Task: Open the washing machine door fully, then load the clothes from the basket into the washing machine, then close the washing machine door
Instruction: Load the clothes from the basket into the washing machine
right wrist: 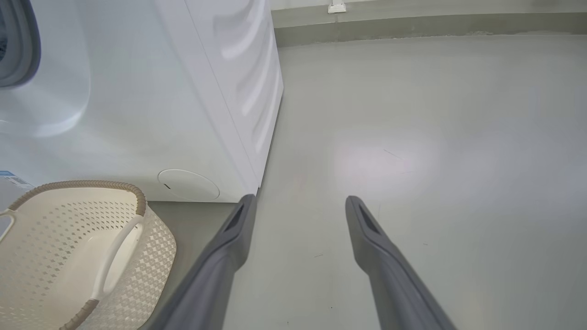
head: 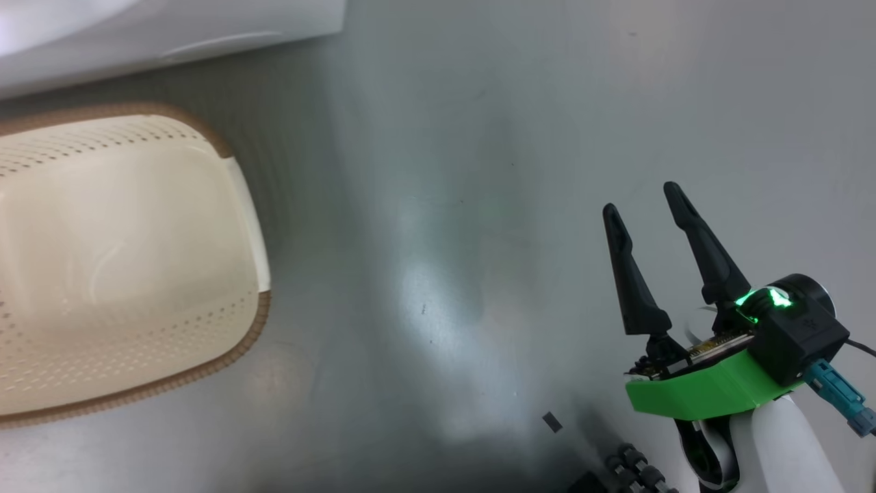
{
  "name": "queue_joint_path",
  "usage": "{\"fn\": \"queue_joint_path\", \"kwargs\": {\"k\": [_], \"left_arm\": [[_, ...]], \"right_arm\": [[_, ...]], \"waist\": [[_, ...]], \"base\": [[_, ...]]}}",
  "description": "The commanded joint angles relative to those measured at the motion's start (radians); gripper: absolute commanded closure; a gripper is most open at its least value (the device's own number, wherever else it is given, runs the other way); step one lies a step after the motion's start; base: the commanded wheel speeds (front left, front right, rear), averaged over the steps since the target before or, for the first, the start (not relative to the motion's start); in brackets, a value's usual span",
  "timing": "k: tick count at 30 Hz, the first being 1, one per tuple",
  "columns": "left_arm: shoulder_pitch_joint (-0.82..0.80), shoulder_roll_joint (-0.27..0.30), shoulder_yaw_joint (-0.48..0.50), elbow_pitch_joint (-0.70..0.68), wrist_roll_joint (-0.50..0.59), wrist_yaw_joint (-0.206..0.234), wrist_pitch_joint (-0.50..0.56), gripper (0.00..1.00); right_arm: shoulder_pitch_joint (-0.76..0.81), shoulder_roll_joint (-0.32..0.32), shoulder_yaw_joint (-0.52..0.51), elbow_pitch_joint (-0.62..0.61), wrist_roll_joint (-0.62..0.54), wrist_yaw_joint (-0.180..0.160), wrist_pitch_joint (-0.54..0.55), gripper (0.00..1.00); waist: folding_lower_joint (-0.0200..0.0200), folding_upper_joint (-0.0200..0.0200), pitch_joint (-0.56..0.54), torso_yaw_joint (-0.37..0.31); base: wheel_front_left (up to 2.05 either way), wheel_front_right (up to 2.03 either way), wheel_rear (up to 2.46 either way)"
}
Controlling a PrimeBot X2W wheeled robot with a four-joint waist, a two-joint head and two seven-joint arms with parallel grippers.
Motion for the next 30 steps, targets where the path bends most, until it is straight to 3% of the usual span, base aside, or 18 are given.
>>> {"fn": "queue_joint_path", "kwargs": {"k": [1, 11, 27, 28, 29, 30], "left_arm": [[-0.027, 0.077, 0.01, -0.007, 0.001, -0.002, -0.005, 1.0], [-0.213, 0.112, -0.061, 0.142, 0.005, -0.002, -0.04, 1.0], [-0.333, 0.077, -0.21, 0.327, 0.019, -0.002, -0.101, 1.0], [-0.334, 0.077, -0.219, 0.331, 0.016, -0.002, -0.106, 0.58], [-0.335, 0.077, -0.227, 0.337, 0.012, -0.002, -0.11, 0.0], [-0.334, 0.075, -0.235, 0.343, 0.005, -0.002, -0.111, 0.0]], "right_arm": [[0.014, -0.001, 0.027, -0.026, 0.008, 0.002, -0.012, 0.0], [-0.004, -0.001, 0.055, -0.031, 0.029, 0.002, -0.012, 0.0], [-0.011, -0.001, 0.071, -0.021, 0.038, 0.002, -0.012, 0.0], [-0.01, -0.001, 0.07, -0.02, 0.037, 0.002, -0.012, 0.0], [-0.009, -0.001, 0.069, -0.019, 0.037, 0.002, -0.012, 0.0], [-0.008, -0.001, 0.067, -0.019, 0.036, 0.002, -0.012, 0.0]], "waist": [[0.0, 0.0, 0.043, -0.04], [0.0, 0.0, 0.091, -0.083], [0.0, 0.0, 0.101, -0.106], [0.0, 0.0, 0.099, -0.106], [0.0, 0.0, 0.097, -0.105], [0.0, 0.0, 0.095, -0.104]], "base": [[0.0, 0.0, 0.0], [0.0, 0.0, 0.0], [0.0, 0.0, 0.0], [0.0, 0.0, 0.0], [0.0, 0.0, 0.0], [0.0, 0.0, 0.0]]}}
